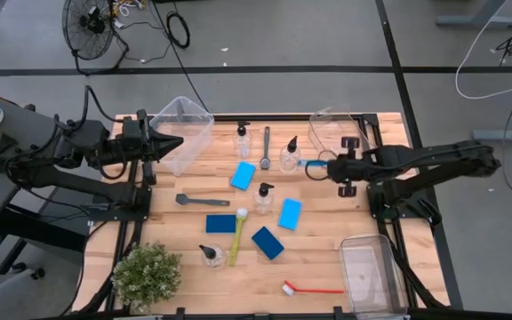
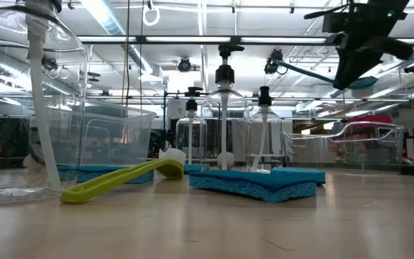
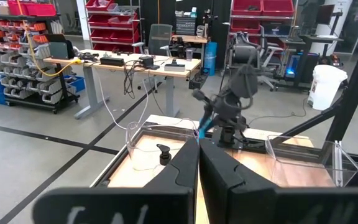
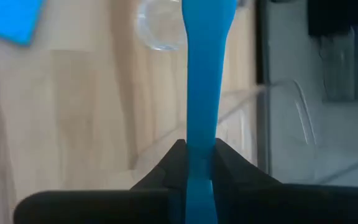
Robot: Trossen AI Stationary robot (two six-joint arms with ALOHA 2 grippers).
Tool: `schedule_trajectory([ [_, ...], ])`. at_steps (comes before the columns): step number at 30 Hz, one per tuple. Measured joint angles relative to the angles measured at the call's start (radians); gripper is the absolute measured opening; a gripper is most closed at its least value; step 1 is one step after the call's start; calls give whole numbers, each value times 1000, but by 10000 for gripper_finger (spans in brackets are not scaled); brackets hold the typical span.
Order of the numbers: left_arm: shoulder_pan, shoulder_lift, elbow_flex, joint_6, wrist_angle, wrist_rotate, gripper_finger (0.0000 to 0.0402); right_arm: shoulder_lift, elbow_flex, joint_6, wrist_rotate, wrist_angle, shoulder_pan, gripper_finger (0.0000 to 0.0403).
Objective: Pick & Place Kitchen Sink Supplies
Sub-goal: Put the blue cleaning brush into the top transparent bin
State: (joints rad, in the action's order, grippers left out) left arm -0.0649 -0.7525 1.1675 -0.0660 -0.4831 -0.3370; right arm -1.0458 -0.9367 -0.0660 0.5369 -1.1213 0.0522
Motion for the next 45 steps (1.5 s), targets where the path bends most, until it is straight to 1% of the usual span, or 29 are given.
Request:
schedule_trajectory([
  [4,0,0,0,0,0,0,16,13,0,100,36,0,-66,39],
  [8,0,0,0,1,0,0,16,15,0,165,58,-1,-144,40],
  [13,0,0,0,1,0,0,16,15,0,278,54,-5,-260,40],
  [17,0,0,0,1,0,0,16,15,0,338,21,-42,-352,40],
  [21,0,0,0,1,0,0,16,12,0,343,-4,-95,-446,40],
  [24,0,0,0,1,-1,0,16,10,0,345,-32,-101,-514,40],
  [29,0,0,0,1,-1,0,16,7,0,327,-34,-48,-594,40],
  [32,0,0,0,1,-1,0,16,0,0,319,-70,0,-638,40],
  [38,0,0,0,1,-1,0,16,-43,0,291,-148,83,-695,40],
  [42,0,0,0,1,-1,0,16,-80,0,255,-159,110,-707,44],
  [45,0,0,0,1,-1,0,16,-104,0,251,-155,111,-710,58],
])
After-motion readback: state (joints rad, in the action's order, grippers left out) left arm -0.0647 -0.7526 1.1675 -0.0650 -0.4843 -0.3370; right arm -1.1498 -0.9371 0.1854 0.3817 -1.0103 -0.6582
